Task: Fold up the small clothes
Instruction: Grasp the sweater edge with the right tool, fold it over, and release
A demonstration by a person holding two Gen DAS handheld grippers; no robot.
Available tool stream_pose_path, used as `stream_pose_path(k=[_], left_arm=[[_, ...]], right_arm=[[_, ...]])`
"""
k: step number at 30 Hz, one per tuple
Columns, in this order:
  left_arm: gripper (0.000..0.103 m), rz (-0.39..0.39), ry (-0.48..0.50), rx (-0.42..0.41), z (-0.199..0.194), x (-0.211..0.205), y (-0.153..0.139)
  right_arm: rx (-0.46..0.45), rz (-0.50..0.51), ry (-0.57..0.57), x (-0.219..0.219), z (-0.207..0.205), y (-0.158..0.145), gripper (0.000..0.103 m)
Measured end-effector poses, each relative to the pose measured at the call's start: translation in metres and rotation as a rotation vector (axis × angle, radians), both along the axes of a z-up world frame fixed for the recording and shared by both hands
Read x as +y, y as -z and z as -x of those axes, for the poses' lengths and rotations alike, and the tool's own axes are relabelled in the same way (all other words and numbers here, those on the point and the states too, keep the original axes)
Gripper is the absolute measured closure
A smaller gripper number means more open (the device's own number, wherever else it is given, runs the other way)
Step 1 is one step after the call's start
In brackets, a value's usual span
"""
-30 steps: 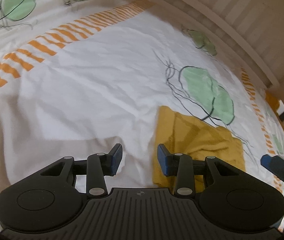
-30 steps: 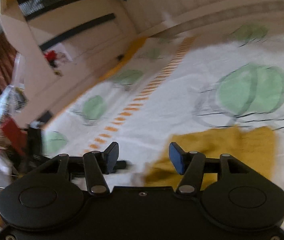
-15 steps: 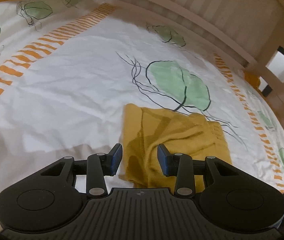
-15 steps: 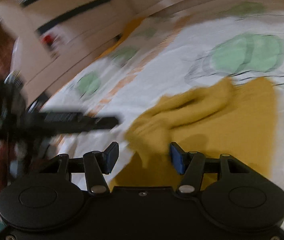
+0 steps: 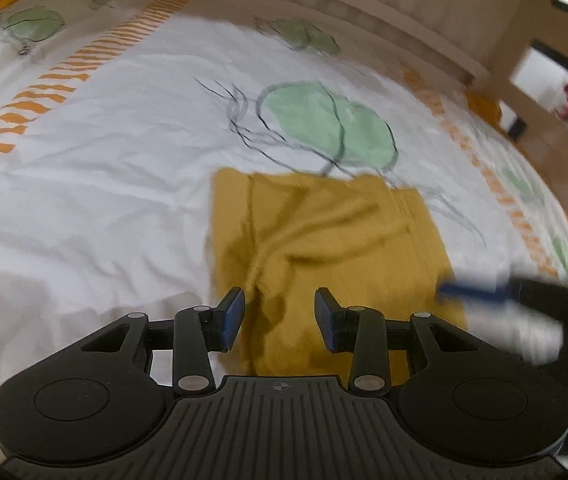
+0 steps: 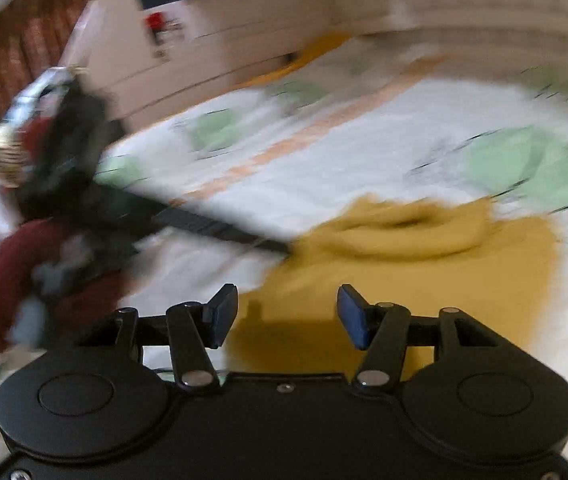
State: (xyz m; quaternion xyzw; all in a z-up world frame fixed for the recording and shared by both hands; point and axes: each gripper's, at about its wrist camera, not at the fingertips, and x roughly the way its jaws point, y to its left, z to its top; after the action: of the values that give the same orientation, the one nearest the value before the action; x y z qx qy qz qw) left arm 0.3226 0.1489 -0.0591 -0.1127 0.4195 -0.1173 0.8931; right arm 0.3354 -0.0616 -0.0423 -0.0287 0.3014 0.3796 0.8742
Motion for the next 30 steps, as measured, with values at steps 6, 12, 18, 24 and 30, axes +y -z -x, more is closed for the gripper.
stream_pose_path(k=[6,12,18,24,30], left_arm=[[0.066,-0.069,0.083,0.100,0.003,-0.019,0.022],[0.066,0.012,0.059,0.156,-0.002,-0.002,0.030],[0.066,0.014,0.076,0.166,-0.002,-0.001,0.031],[0.066,0.041,0.084,0.177,-0.002,0.003,0.030],[0.066,0.041,0.103,0.180,-0.001,0.005,0.029]], right_arm=[[-0.045,0.194,0.069,0.006,-0.042,0.007,0.055],[-0.036,0.276,0.041,0.025,-0.070,0.027,0.055],[-0.024,0.241,0.031,0.046,-0.101,0.026,0.055],[0.035,0.128,0.040,0.056,-0.126,0.022,0.055],[0.048,0.062,0.101,0.030,-0.116,0.017,0.053]])
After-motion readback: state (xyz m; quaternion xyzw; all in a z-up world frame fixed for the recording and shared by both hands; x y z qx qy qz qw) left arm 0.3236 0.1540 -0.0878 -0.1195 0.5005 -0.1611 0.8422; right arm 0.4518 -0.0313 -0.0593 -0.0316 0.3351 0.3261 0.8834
